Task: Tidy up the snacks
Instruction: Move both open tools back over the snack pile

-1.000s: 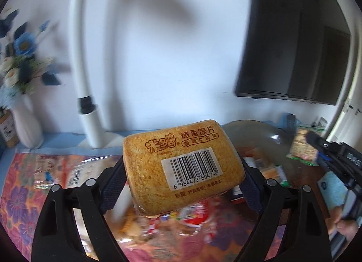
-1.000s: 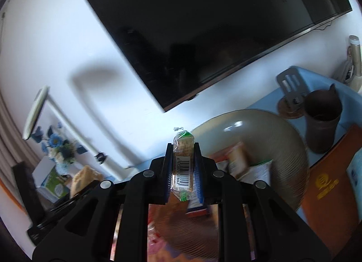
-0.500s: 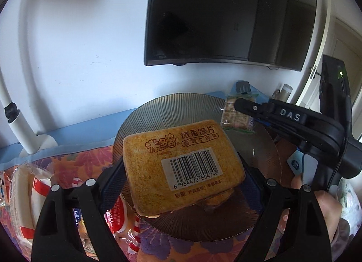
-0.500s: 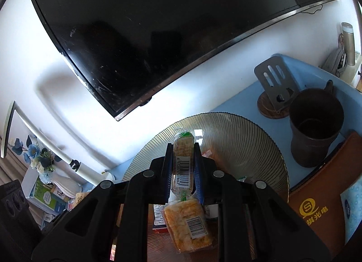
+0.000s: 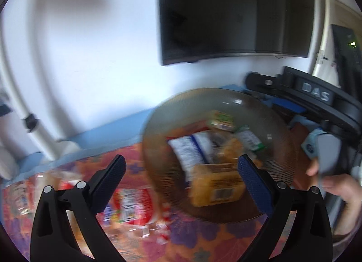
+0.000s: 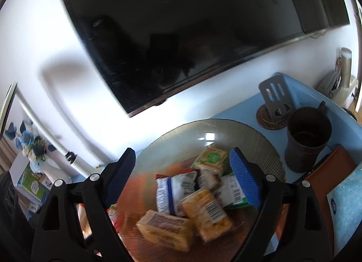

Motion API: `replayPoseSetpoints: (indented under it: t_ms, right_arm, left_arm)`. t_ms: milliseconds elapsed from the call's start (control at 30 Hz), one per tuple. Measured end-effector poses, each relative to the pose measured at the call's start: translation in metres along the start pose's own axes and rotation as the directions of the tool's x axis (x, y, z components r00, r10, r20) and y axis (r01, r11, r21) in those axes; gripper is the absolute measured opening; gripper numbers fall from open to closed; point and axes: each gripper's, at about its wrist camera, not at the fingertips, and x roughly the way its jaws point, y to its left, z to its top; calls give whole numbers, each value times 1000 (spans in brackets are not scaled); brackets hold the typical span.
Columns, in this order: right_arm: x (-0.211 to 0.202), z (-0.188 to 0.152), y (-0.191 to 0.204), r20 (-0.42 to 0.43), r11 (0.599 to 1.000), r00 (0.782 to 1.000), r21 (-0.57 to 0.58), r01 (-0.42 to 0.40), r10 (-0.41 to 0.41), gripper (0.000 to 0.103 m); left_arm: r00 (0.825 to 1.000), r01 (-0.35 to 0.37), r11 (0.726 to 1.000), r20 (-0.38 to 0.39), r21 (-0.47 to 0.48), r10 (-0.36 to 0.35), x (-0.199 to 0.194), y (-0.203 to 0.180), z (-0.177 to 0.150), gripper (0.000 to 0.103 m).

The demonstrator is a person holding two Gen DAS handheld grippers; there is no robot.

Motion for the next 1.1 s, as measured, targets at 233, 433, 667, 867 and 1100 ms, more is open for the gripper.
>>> replayPoseSetpoints:
  t_ms: [233,433,667,867,1100]
  right_arm:
    - [-15,-14,41,-11,998,999,-47,-43,43,88]
    - [-26,-27,79,-17,993,996,-78,-89,87,91]
    - [-38,-48,121,-26,981,991,-140,-137,134,95]
    - [-39,-67,150,-52,966,984,-188,-175,168,96]
    - [-44,-94,169,-27,949,970,-202,-243,242,100]
  left_arm:
    - [996,-87,996,28,-29,88,-36,32,-10,98]
    - [991,-127,990,32,-60,129,-63,59,-22,98]
    - [981,-187,971,29,-148,193,-94,111,-47,98]
    - [972,-231,942,-16,-245,234,-111,169,-82,98]
    - [971,-241,906,-85,-348,225,-110,219,-129,98]
